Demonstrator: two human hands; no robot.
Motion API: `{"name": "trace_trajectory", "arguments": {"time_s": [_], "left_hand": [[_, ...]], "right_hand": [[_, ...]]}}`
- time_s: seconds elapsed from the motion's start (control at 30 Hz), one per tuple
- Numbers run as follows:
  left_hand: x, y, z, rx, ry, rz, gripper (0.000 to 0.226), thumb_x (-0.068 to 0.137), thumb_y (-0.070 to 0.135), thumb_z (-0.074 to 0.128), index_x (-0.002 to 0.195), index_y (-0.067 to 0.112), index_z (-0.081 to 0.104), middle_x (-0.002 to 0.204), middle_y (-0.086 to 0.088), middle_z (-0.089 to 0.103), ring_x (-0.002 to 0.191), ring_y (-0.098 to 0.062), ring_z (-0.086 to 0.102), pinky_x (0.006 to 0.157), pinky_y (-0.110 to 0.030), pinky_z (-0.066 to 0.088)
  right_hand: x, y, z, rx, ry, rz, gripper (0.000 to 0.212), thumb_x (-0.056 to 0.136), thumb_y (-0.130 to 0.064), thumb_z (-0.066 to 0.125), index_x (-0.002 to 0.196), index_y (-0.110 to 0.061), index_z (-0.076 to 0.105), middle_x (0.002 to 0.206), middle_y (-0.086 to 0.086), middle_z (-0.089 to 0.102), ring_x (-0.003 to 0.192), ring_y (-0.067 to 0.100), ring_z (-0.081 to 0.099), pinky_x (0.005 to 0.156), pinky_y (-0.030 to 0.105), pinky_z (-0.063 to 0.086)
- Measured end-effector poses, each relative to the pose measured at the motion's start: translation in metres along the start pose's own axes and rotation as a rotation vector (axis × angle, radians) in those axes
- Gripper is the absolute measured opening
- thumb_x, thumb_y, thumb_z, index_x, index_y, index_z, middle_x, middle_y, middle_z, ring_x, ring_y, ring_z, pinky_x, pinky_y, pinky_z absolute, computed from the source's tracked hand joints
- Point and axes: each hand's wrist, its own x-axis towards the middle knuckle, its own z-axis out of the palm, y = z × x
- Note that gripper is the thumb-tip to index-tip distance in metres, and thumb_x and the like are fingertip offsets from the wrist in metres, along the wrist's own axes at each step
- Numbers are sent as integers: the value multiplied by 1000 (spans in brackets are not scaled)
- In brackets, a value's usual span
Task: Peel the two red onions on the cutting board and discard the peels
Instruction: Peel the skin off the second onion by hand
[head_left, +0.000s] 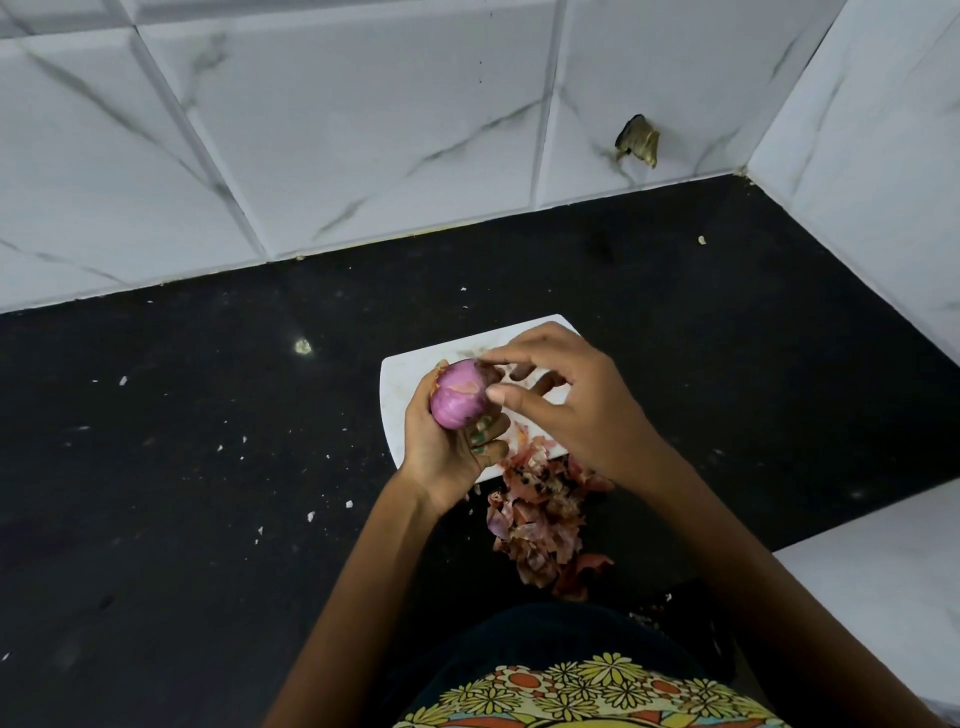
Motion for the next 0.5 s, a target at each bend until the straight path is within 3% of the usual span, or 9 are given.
{"name": "trace_trajectory", "arguments": {"time_s": [0.1, 0.2, 0.5], "left_hand": [[0, 0, 2, 50, 104, 51, 44, 92, 48, 38, 72, 17, 63, 61, 3, 49, 51, -10, 42, 51, -24, 26], [0, 1, 4, 67, 180, 76, 45, 92, 48, 38, 70, 20, 66, 60, 3, 53, 52, -10, 45, 49, -23, 30], [2, 0, 1, 92, 228, 107, 45, 93, 49, 38, 78, 15, 63, 59, 2, 49, 51, -10, 39, 47, -22, 23]], "right_hand": [[0, 4, 10, -141, 33, -160, 29, 83, -24, 67, 108, -11, 71, 98, 2, 61, 91, 7, 56, 78, 21, 49], [-2, 9, 17, -237, 127, -264, 21, 83, -19, 66, 99, -6, 74, 93, 6, 65, 87, 14, 60, 75, 30, 51], [-5, 11, 27, -212, 205, -235, 7, 80, -8, 71, 82, -2, 72, 88, 6, 67, 84, 13, 61, 73, 29, 51]]}}
